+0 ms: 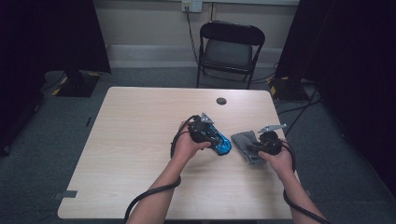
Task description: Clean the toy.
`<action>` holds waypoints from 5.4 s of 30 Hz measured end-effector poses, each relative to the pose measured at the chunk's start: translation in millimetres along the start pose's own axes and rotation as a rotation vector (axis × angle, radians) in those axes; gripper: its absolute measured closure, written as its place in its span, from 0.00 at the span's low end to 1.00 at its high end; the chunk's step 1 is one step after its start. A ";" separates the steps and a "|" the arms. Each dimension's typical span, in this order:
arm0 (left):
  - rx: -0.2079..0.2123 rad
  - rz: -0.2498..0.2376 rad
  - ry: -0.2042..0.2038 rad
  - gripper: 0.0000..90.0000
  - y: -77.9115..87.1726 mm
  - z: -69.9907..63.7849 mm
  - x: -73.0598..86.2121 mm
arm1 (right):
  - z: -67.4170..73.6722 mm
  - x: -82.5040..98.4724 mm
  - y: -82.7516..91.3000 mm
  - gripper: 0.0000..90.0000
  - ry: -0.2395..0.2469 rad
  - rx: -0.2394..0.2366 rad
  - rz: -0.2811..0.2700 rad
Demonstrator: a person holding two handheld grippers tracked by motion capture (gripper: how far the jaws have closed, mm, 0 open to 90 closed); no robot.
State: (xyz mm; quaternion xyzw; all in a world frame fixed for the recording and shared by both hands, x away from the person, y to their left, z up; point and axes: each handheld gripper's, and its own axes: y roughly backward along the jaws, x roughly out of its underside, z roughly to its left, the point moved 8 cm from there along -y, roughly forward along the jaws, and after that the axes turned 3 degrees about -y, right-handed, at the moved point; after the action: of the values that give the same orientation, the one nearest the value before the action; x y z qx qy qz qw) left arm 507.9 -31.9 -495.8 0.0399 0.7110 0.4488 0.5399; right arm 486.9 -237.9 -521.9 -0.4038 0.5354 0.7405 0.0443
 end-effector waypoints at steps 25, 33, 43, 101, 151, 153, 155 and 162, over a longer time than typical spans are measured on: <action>-0.035 0.046 0.097 0.21 75.1 9.0 97.2 | 113.3 -89.3 -27.3 0.80 0.096 -0.085 -0.085; -0.072 0.046 0.109 0.22 95.8 12.5 120.6 | 159.8 -101.4 -53.3 0.79 0.151 -0.138 -0.067; -0.095 0.049 0.165 0.23 116.0 16.4 146.5 | 204.8 -106.3 -90.3 0.78 0.191 -0.172 -0.037; -0.201 0.056 0.233 0.31 91.1 25.9 118.7 | 173.0 -72.2 -61.0 0.30 0.152 -0.175 -0.129; -0.076 0.110 0.209 0.75 89.0 26.9 147.7 | 85.8 -96.2 -137.0 0.26 0.138 -0.029 0.020; -0.075 0.110 0.212 0.75 89.0 27.0 147.7 | 86.2 -96.3 -136.4 0.28 0.131 -0.025 0.026; -0.076 0.108 0.211 0.75 89.1 27.1 147.9 | 86.1 -95.8 -135.9 0.28 0.132 -0.027 0.022; -0.076 0.096 0.230 0.77 92.0 29.3 146.8 | 86.4 -91.1 -130.6 0.29 0.129 -0.035 0.006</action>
State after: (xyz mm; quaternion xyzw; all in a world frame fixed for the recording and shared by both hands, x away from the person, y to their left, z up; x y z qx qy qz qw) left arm 431.3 119.7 -541.0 0.0017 0.7481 0.5022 0.4337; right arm 565.3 -77.7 -553.2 -0.4498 0.5253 0.7223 0.0005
